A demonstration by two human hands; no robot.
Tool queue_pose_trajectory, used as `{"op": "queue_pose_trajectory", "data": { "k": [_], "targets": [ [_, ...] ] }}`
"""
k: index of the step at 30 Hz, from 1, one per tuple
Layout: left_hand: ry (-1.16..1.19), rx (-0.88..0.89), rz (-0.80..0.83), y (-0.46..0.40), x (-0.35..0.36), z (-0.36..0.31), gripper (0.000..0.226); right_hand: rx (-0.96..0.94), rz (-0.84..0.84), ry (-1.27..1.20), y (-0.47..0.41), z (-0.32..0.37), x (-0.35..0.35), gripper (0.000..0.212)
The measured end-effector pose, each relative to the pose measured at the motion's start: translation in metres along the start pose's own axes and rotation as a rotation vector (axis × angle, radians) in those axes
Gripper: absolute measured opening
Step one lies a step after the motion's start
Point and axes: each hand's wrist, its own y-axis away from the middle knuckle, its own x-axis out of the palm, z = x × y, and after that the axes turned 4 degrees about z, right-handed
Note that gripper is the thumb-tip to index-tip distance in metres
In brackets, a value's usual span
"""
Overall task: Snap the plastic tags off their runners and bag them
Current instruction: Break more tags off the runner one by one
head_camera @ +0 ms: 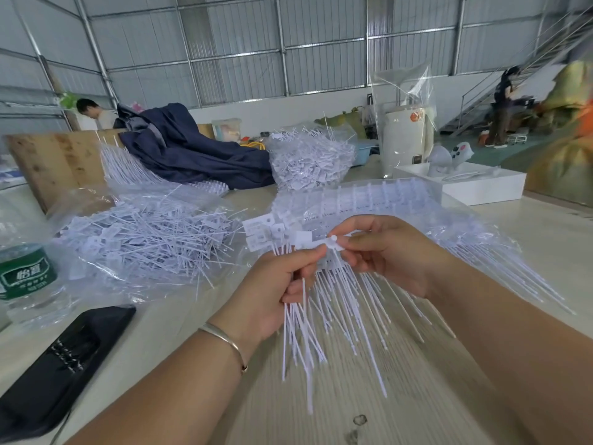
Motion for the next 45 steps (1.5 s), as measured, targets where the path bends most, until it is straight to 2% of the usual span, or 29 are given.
{"op": "queue_pose_trajectory", "data": {
  "k": [5, 8, 11, 14, 16, 19, 21, 24, 25, 27, 29, 31, 33, 35, 36, 38, 41, 45],
  "targets": [
    [-0.159, -0.028, 0.0, 0.001, -0.001, -0.003, 0.035, 0.084, 0.058, 0.102, 0.004, 0.006, -0.004, 0.015],
    [-0.204, -0.031, -0.002, 0.001, -0.002, -0.002, 0.028, 0.119, 0.075, 0.073, 0.006, 0.01, -0.007, 0.018],
    [-0.076, -0.022, -0.007, 0.001, -0.003, -0.004, 0.011, 0.063, 0.015, -0.087, 0.004, 0.011, -0.006, 0.016],
    [0.083, -0.014, -0.045, -0.001, -0.004, -0.005, 0.018, -0.011, -0.032, -0.189, 0.0, 0.009, -0.001, 0.013],
    [0.15, -0.006, -0.066, -0.001, -0.001, -0.007, 0.014, -0.052, -0.032, -0.159, -0.001, 0.007, 0.003, 0.013],
    [0.162, -0.049, -0.054, -0.001, 0.003, -0.005, 0.033, -0.138, -0.09, -0.026, -0.003, 0.001, 0.008, 0.009],
    [0.151, -0.08, 0.027, 0.001, 0.005, -0.005, 0.041, -0.183, -0.146, 0.078, -0.005, -0.004, 0.013, 0.008],
    [0.175, -0.052, 0.076, 0.002, 0.007, -0.008, 0.031, -0.167, -0.197, 0.057, -0.006, -0.009, 0.021, 0.023],
    [0.197, -0.024, 0.065, 0.001, 0.005, -0.01, 0.029, -0.119, -0.164, 0.005, -0.006, -0.009, 0.023, 0.032],
    [0.284, 0.06, 0.018, 0.0, 0.001, -0.013, 0.028, 0.016, 0.017, -0.08, -0.004, -0.009, 0.03, 0.048],
    [0.402, 0.149, -0.097, -0.002, -0.002, -0.015, 0.034, 0.125, 0.232, -0.099, -0.001, -0.011, 0.041, 0.051],
    [0.473, 0.241, -0.224, -0.004, -0.004, -0.016, 0.044, 0.175, 0.369, -0.093, 0.001, -0.016, 0.052, 0.049],
    [0.341, 0.325, -0.375, -0.005, -0.008, -0.014, 0.047, 0.189, 0.437, -0.065, 0.002, -0.016, 0.06, 0.04],
    [-0.017, 0.337, -0.541, -0.006, -0.014, -0.01, 0.053, 0.194, 0.458, -0.011, 0.003, -0.013, 0.063, 0.031],
    [-0.149, 0.354, -0.591, -0.006, -0.017, -0.008, 0.055, 0.197, 0.444, 0.019, 0.003, -0.012, 0.065, 0.031],
    [-0.232, 0.385, -0.598, -0.006, -0.02, -0.006, 0.055, 0.188, 0.372, 0.108, 0.003, -0.011, 0.065, 0.03],
    [-0.245, 0.398, -0.558, -0.007, -0.019, -0.002, 0.051, 0.148, 0.187, 0.315, -0.001, -0.011, 0.067, 0.024],
    [-0.192, 0.426, -0.489, -0.009, -0.018, -0.001, 0.041, 0.026, -0.022, 0.442, -0.011, -0.006, 0.07, 0.03]
  ]
}}
